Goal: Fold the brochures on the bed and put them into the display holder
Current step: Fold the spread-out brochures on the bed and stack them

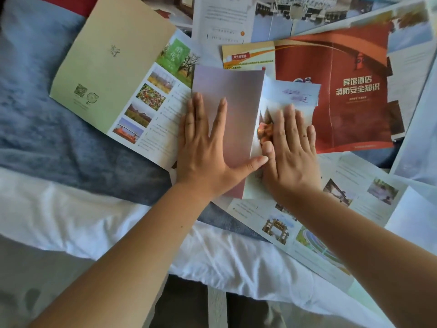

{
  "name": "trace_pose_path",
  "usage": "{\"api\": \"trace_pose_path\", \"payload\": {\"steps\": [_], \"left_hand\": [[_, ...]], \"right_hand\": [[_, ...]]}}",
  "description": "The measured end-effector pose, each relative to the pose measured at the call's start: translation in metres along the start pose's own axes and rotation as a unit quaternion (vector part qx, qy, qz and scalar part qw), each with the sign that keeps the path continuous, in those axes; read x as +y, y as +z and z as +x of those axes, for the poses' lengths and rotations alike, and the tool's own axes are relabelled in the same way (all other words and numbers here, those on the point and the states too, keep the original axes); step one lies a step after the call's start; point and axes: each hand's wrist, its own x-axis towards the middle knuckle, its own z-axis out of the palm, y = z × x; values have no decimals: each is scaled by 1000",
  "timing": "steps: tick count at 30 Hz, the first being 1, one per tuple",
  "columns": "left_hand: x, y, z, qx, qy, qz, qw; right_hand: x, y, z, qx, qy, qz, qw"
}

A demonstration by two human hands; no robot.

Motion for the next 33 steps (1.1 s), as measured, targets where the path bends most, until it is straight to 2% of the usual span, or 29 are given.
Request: {"api": "trace_pose_path", "payload": {"steps": [5,11,14,17,21,24,28,31,33], "left_hand": [[4,0,-5,-4,42,-66,997],[0,-29,-2,-82,40,-168,982],[-4,-51,-1,-81,49,-258,961],[-17,-75,-3,-88,29,-281,955],[-40,-97,-6,-30,25,-258,965],[-53,-112,-9,14,12,-195,981],[-75,-125,-13,56,-62,-92,992],[-103,-122,-15,72,-107,-27,991],[-120,-109,-14,43,-129,17,991]], "right_hand": [[-18,-1,6,-50,-76,9,996],[-39,-2,6,-43,-46,33,997],[-52,-3,8,-52,-53,33,997],[-70,-2,16,-56,-65,48,995],[-94,-2,28,-42,-82,82,992],[-113,2,37,-29,-106,86,990],[-140,11,48,-19,-143,90,985],[-158,28,55,-34,-175,31,983],[-165,40,55,-36,-191,-37,980]]}}
